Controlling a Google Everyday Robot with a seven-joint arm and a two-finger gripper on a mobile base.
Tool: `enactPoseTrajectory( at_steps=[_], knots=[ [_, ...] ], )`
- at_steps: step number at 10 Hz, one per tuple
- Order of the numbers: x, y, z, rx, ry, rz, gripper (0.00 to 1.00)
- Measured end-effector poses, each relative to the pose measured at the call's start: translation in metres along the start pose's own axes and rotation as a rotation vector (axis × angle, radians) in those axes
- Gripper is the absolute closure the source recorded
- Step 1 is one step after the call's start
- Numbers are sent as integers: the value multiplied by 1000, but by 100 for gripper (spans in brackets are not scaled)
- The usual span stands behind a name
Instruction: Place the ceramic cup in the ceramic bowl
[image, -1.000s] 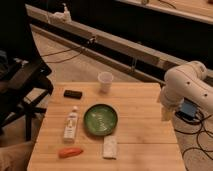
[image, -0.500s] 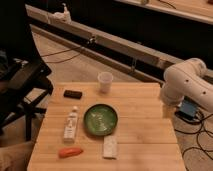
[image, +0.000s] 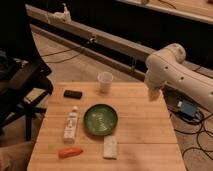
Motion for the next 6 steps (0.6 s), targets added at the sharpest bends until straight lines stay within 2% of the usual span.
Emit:
enactPoseTrajectory(
  at_steps=[1,5,6],
  knots=[
    [-23,-8,2,20,-51,2,35],
    [-25,-10,1,28,-61,5,35],
    [-26,-15,-1,48,-68,9,35]
  ],
)
